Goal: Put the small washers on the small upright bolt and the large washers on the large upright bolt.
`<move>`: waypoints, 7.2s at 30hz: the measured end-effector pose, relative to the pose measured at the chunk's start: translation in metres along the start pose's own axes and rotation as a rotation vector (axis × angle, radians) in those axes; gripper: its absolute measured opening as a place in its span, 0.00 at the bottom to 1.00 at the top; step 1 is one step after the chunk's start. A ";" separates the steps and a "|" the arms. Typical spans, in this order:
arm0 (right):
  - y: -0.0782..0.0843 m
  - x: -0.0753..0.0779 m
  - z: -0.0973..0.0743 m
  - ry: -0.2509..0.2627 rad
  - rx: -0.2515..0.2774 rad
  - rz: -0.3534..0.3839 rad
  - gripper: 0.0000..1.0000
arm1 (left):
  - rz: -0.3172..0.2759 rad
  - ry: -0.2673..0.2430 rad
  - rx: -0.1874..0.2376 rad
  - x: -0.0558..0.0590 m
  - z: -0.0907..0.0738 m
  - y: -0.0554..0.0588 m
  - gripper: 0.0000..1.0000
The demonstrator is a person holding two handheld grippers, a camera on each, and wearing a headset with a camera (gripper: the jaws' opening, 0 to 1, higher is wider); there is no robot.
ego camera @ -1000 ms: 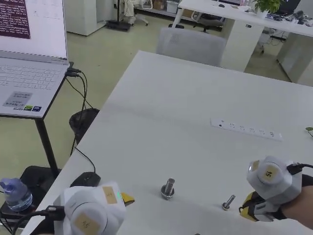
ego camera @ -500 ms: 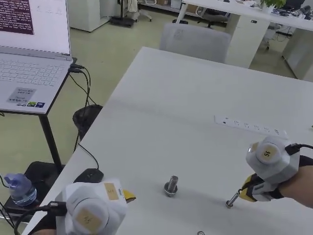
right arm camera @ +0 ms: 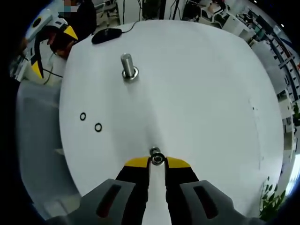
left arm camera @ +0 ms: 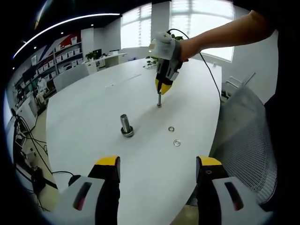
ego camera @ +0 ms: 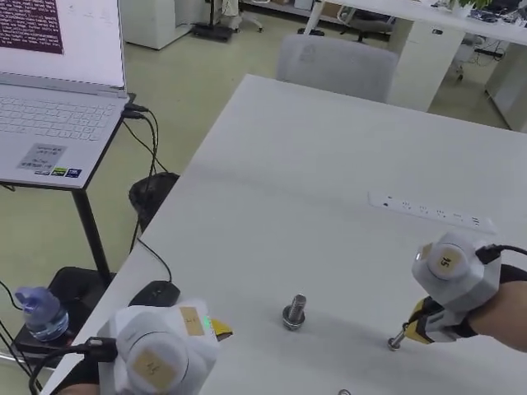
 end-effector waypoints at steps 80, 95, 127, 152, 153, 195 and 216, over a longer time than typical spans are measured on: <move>-0.040 -0.027 0.004 -0.041 0.043 -0.163 0.26 | -0.007 -0.010 0.000 0.007 -0.011 0.002 0.62; -0.052 -0.067 0.006 -0.095 0.047 -0.239 0.29 | 0.009 -0.023 0.002 0.009 -0.024 0.000 0.64; -0.035 -0.116 0.049 -0.160 0.052 -0.341 0.25 | -0.015 -0.018 0.001 0.013 -0.024 0.006 0.63; -0.032 -0.122 0.053 -0.139 0.030 -0.357 0.14 | -0.016 -0.024 0.001 0.015 -0.024 0.008 0.61; -0.032 -0.122 0.053 -0.138 0.029 -0.355 0.14 | -0.016 -0.025 -0.001 0.015 -0.024 0.009 0.60; 0.039 -0.061 -0.002 -0.047 0.020 -0.068 0.13 | 0.015 -0.008 -0.004 0.014 0.000 -0.009 0.65; 0.009 -0.007 -0.022 0.015 0.081 -0.021 0.13 | 0.009 -0.009 -0.022 0.016 0.003 0.001 0.70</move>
Point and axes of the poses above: the centre of the closed fingertips' face, and the gripper's own axes: z roughly forward along the fingers, x roughly to its right, y roughly out of its underside, the point moved 2 cm from there along -z, roughly backward along the fingers, and after that the axes turned 1 degree about y, right-handed, at the moved point
